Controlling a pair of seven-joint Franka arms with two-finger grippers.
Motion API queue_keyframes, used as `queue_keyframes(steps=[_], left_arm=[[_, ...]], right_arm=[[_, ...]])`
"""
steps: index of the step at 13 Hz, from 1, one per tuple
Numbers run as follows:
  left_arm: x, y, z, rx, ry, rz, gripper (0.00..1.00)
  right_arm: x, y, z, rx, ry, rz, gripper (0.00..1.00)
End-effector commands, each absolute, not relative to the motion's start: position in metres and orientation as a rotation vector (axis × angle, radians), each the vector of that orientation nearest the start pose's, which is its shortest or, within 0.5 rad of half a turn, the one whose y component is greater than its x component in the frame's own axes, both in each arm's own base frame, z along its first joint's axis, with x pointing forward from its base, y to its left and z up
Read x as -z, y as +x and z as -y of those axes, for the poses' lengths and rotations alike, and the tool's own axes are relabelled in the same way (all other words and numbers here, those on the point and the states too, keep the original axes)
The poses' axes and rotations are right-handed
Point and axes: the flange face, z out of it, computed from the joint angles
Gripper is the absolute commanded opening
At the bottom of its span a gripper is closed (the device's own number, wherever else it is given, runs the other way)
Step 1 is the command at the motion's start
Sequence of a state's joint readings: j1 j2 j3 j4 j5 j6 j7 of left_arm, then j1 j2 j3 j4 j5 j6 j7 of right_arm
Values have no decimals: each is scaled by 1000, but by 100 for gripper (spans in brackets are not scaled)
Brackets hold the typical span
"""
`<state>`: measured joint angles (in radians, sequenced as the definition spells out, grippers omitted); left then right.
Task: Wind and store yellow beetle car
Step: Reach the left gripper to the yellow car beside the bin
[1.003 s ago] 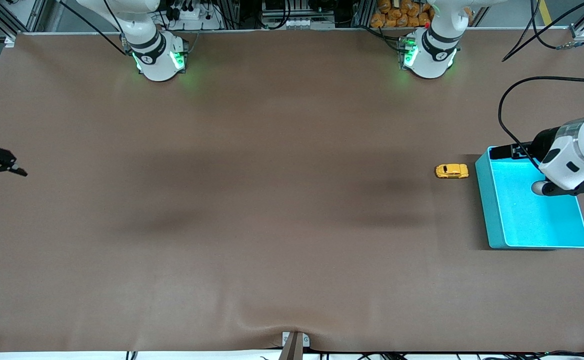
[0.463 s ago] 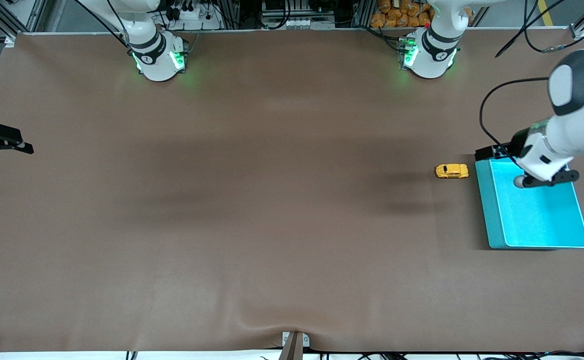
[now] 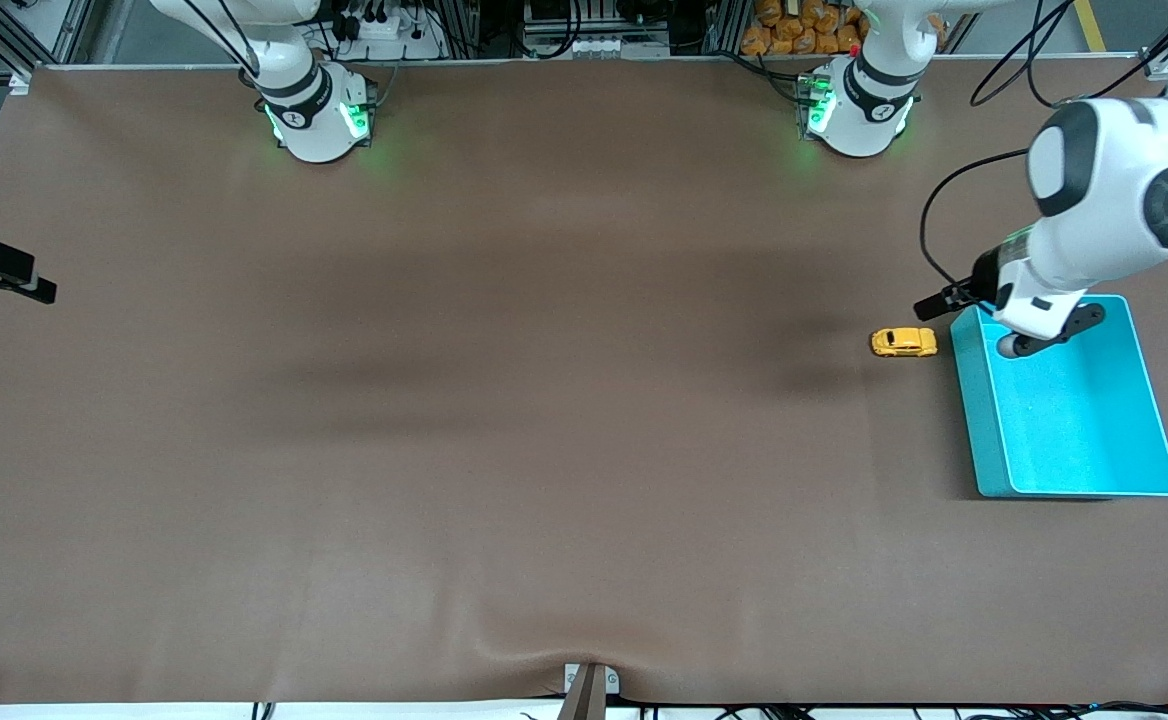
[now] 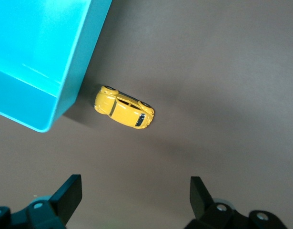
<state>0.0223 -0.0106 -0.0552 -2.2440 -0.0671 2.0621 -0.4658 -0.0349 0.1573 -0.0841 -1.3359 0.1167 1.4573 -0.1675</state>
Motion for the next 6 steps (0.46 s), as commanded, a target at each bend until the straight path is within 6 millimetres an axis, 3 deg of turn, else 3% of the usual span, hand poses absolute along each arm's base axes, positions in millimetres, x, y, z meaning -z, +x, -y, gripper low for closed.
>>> queue_keyframes(steps=[1, 4, 6], left_arm=[[-328, 481, 19, -218, -3013, 1006, 100], [-307, 485, 18, -182, -2914, 1294, 100], [-291, 481, 16, -170, -2869, 1384, 100]], right_arm=[[-615, 548, 38, 35, -3064, 47, 100], [-611, 534, 30, 30, -3063, 5, 100], [-624, 538, 34, 66, -3083, 20, 100]])
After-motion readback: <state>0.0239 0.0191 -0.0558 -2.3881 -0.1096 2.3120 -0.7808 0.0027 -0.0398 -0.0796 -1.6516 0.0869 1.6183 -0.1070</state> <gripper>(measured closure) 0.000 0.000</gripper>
